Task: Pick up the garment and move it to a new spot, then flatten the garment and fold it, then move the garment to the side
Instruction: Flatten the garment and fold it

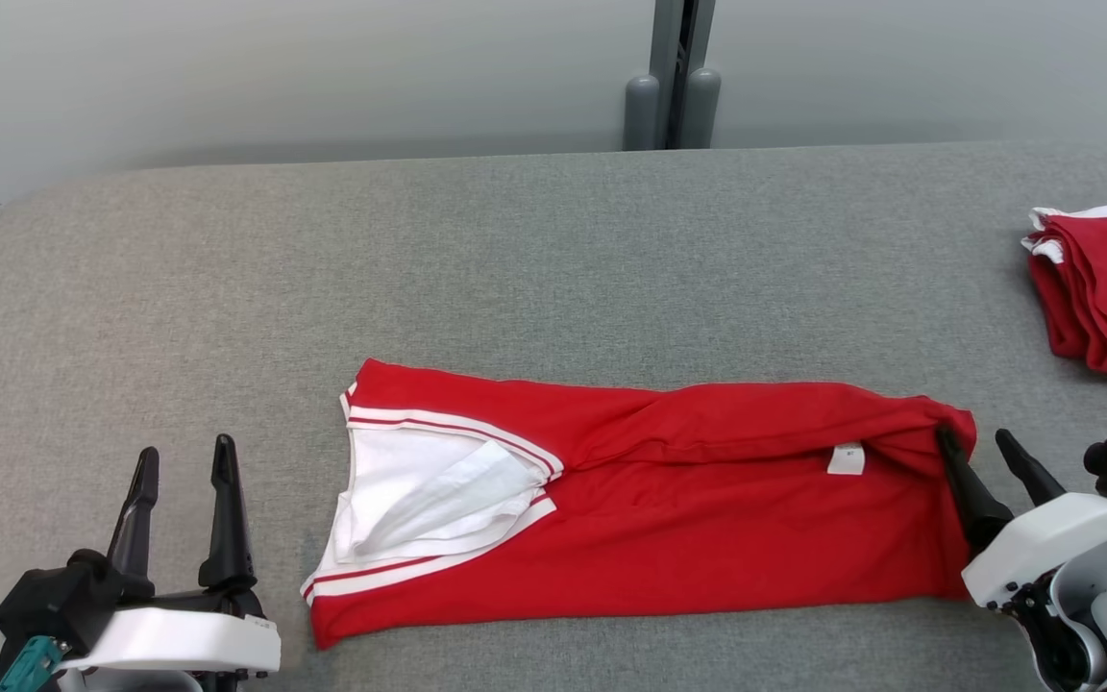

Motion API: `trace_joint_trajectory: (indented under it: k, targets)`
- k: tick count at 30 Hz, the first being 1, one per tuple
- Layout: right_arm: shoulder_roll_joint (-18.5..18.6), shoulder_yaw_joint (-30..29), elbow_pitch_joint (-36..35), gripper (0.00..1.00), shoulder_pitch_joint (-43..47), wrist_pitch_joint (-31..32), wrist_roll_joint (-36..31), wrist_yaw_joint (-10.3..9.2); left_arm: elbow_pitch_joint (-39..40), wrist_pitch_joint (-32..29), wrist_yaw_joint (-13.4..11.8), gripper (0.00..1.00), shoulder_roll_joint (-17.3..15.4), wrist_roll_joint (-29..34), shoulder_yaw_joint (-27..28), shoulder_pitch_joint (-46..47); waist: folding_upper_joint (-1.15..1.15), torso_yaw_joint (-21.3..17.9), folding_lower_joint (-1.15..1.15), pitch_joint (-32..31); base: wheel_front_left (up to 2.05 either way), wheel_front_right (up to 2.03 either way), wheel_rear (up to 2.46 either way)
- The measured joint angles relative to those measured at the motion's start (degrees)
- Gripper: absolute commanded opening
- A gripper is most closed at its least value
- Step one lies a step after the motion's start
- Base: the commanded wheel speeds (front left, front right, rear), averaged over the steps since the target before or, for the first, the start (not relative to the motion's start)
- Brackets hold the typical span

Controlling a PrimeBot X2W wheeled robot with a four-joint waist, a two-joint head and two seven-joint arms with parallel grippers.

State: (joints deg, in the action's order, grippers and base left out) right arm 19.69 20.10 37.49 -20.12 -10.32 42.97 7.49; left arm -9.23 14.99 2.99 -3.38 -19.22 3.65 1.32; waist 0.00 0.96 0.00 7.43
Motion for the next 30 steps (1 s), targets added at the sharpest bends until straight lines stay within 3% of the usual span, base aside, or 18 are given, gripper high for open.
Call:
trace_joint_trajectory:
  k: [11,12,13,14,15,22,30]
  targets:
    - [-3.35,2.58,9.92,1.00,-2.89,4.00,3.75,0.00,-1.03,0.00,0.87,1.00,0.52,1.04,-0.07,-0.35,0.00,2.03,0.00,0.19,0.00,0.00,0.00]
    - [-3.47,2.93,10.33,0.90,-2.93,4.02,4.00,0.00,-0.97,0.00,0.67,1.00,0.53,1.05,-0.22,-0.35,0.00,2.10,0.00,0.08,0.00,0.00,0.00]
    - [-3.50,3.37,10.81,0.47,-3.01,4.35,4.19,0.00,-0.92,0.00,0.60,1.00,0.53,1.05,-0.32,-0.36,0.00,2.15,0.00,-0.03,0.00,0.00,0.00]
    - [-3.66,3.75,11.21,0.20,-3.06,4.34,4.55,0.00,-0.90,0.00,0.47,1.00,0.54,1.05,-0.36,-0.41,0.00,2.14,0.00,-0.12,0.00,0.00,0.00]
    - [-3.83,4.20,11.46,0.00,-3.09,4.34,4.86,0.00,-0.85,0.00,0.45,1.00,0.53,1.09,-0.43,-0.58,0.00,2.12,0.00,-0.22,0.00,0.00,0.00]
    - [-3.67,6.28,13.19,0.00,-3.98,3.04,5.59,0.07,-0.88,0.00,-0.12,1.00,0.56,3.10,-1.00,-1.03,0.00,1.69,0.00,-0.75,0.00,0.00,0.00]
    - [3.20,5.09,14.94,0.00,-5.80,0.16,6.72,0.02,-0.76,0.00,-0.64,1.00,0.56,4.57,-0.53,-2.32,0.00,0.27,0.00,-2.40,0.00,0.00,0.00]
